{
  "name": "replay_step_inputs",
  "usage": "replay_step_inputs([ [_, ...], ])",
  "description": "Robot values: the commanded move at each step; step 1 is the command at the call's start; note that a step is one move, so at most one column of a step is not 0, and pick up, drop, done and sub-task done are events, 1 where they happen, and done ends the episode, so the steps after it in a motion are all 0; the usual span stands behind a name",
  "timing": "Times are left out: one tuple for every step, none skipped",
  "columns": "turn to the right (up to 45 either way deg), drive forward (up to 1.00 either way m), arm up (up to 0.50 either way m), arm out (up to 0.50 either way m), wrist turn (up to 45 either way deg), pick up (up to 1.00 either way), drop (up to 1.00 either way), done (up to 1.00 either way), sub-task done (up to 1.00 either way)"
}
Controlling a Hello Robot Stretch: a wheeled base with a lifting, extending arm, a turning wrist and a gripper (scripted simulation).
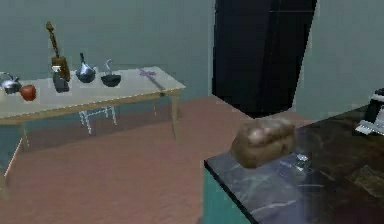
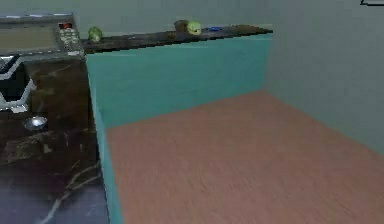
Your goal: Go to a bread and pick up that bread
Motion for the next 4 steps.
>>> replay_step_inputs([
  [-45.0,0.00,0.00,0.00,0.0,0.00,0.00,0.00,0.00],
  [-21.0,0.00,0.00,0.00,0.0,0.00,0.00,0.00,0.00],
  [0.0,0.00,0.50,0.00,0.0,0.00,0.00,0.00,0.00],
  [0.0,0.00,0.38,0.00,0.0,0.00,0.00,0.00,0.00],
])
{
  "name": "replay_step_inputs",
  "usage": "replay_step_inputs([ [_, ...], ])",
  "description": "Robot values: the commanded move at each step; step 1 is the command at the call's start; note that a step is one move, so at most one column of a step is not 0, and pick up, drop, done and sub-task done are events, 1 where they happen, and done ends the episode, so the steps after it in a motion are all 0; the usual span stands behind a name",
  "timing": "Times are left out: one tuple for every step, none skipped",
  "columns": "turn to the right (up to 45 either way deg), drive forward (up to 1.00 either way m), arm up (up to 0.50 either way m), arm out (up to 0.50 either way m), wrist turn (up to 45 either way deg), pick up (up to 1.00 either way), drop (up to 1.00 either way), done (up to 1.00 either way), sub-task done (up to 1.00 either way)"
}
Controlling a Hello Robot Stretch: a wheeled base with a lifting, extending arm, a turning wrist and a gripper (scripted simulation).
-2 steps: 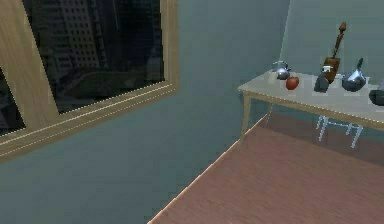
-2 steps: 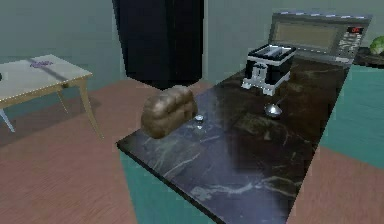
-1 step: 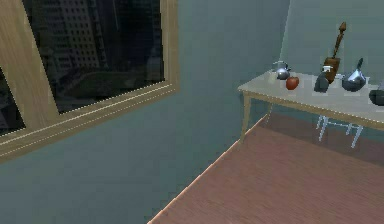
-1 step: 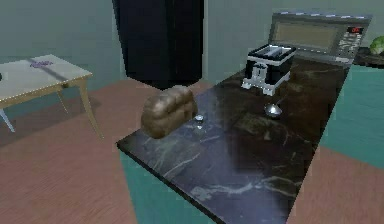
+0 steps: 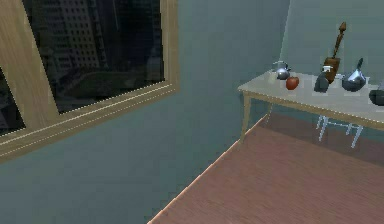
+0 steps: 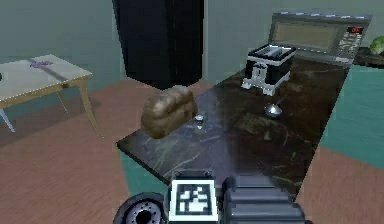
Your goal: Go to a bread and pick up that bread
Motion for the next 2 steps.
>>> replay_step_inputs([
  [0.0,0.00,0.00,0.32,0.0,0.00,0.00,0.00,0.00],
  [0.0,0.00,0.00,0.00,45.0,0.00,0.00,0.00,0.00],
])
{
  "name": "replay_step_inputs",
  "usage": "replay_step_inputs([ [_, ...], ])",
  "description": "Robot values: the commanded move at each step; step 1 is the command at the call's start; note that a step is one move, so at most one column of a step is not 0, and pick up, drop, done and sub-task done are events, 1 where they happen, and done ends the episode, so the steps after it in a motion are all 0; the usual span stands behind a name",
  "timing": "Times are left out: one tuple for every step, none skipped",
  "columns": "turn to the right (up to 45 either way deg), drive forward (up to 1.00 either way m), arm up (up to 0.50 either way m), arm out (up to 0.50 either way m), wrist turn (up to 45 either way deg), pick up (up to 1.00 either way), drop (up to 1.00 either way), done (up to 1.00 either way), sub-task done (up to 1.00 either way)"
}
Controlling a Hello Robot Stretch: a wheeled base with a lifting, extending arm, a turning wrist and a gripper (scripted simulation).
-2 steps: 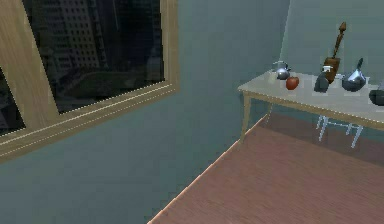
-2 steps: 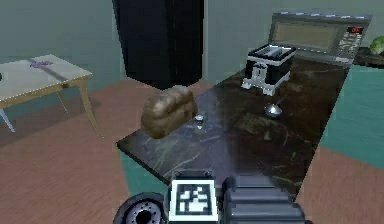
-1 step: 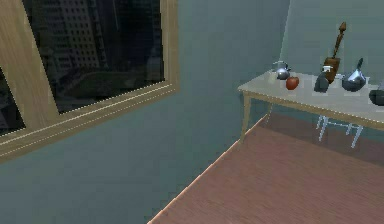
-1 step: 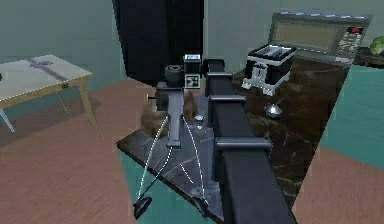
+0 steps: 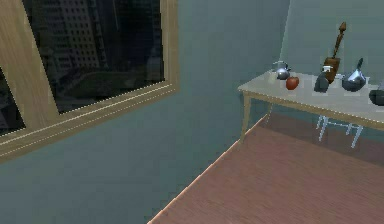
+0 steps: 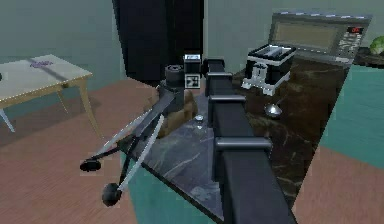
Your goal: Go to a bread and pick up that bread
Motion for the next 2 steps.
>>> replay_step_inputs([
  [0.0,0.00,0.00,0.00,45.0,0.00,0.00,0.00,0.00],
  [0.0,0.00,0.00,0.00,45.0,0.00,0.00,0.00,0.00],
])
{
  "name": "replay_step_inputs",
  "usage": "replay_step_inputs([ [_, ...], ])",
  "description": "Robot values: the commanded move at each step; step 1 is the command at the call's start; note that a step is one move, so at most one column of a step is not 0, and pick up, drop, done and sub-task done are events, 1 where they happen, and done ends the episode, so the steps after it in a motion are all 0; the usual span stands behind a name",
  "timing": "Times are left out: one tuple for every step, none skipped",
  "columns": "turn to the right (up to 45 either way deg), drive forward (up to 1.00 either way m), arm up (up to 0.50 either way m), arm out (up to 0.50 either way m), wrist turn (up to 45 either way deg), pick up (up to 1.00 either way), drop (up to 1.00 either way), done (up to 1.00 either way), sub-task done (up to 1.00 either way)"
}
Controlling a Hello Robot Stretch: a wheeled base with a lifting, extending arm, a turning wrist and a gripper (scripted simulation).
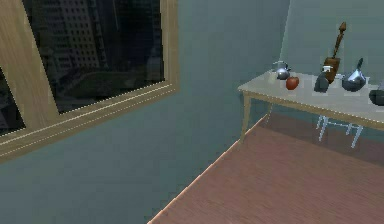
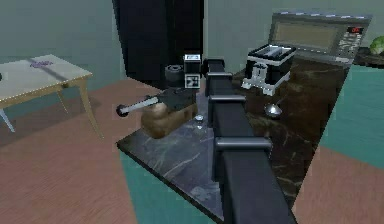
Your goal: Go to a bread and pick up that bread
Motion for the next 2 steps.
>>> replay_step_inputs([
  [0.0,0.00,0.00,0.00,18.0,0.00,0.00,0.00,0.00],
  [0.0,0.00,-0.08,0.00,0.0,0.00,0.00,0.00,0.00],
])
